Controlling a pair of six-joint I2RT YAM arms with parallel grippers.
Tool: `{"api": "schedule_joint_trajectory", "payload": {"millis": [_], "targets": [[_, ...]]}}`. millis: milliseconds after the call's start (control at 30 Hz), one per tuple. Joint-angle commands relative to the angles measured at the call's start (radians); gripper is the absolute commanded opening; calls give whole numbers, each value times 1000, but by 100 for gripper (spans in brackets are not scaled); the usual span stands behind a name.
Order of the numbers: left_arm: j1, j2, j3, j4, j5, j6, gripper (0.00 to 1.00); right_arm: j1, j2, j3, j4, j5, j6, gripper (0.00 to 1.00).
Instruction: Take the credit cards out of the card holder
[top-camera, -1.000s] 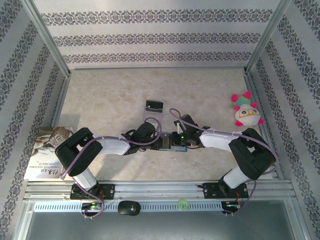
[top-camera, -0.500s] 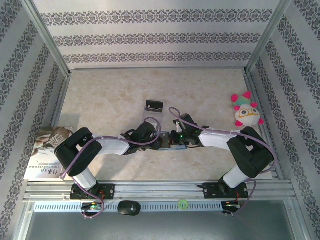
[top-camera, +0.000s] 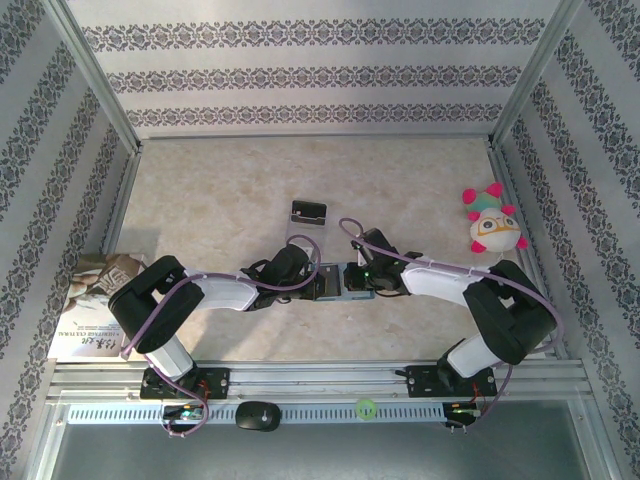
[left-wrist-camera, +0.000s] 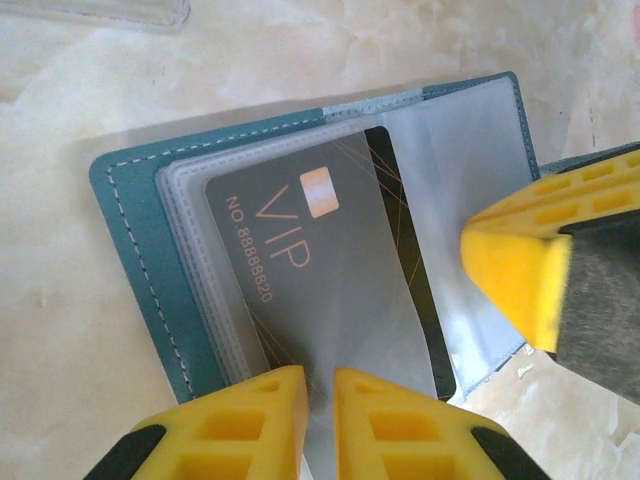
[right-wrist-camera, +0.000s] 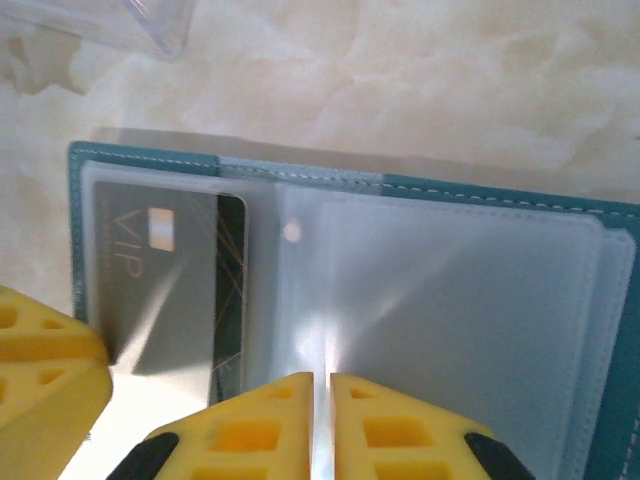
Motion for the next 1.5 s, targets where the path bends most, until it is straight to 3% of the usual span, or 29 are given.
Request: {"api": "schedule_joint_trajectory", "payload": {"millis": [0, 333, 767, 1000, 1267, 1467], "targets": [[16, 19, -33, -78, -7, -11, 16, 5, -48, 19, 15, -57, -51, 17], [26, 25, -32, -69, 13, -5, 14, -37, 78, 121, 6, -178, -91, 25], [32, 25, -37, -61, 22, -1, 13, -66, 142, 145, 29, -201, -93, 27], [36, 23, -42, -57, 26, 1, 13, -65, 167, 152, 35, -211, -85, 26], [39, 29, -41, -53, 28, 0, 13, -66, 178, 130, 76, -244, -54, 14], [39, 29, -41, -51, 31, -1, 13, -61, 195, 117, 81, -236, -46, 15]]}}
